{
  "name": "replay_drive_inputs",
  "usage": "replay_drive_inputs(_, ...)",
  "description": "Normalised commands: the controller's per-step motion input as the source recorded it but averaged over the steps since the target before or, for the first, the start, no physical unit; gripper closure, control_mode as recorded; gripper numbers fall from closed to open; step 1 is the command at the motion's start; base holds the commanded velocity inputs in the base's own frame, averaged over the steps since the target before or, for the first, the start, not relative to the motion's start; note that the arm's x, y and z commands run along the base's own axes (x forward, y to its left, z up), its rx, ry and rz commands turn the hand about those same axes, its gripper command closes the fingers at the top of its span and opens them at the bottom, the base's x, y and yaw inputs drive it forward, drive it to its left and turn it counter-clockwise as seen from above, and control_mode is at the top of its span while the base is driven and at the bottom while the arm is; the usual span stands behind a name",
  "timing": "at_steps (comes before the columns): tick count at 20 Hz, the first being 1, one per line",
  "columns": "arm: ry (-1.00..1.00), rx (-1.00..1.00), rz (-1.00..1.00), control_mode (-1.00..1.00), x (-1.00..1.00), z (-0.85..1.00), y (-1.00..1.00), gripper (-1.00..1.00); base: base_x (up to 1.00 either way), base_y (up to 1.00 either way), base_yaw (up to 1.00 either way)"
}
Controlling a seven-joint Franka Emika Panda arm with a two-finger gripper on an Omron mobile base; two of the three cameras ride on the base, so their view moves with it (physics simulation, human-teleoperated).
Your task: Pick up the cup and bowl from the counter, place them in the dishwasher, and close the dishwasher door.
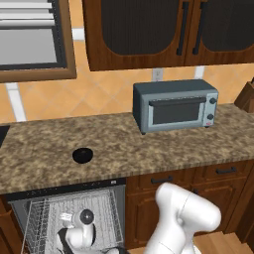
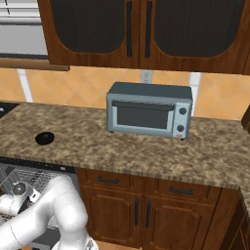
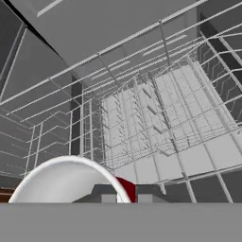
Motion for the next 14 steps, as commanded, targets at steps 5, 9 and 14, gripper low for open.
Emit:
replay_drive_inputs(5, -0.06, -0.01, 0.00, -1.00, 0.11, -0.78, 0.21, -1.00, 0.00, 0.00, 0.00)
replay_drive_inputs(9, -0.06, -0.01, 0.00, -1.00, 0.00, -0.67, 0.40, -1.00, 0.00, 0.00, 0.00)
replay_drive_inputs(14, -0.19, -0.03, 0.00, -1.00, -0.03, -0.18, 0.36, -1.00, 0.00, 0.00, 0.00)
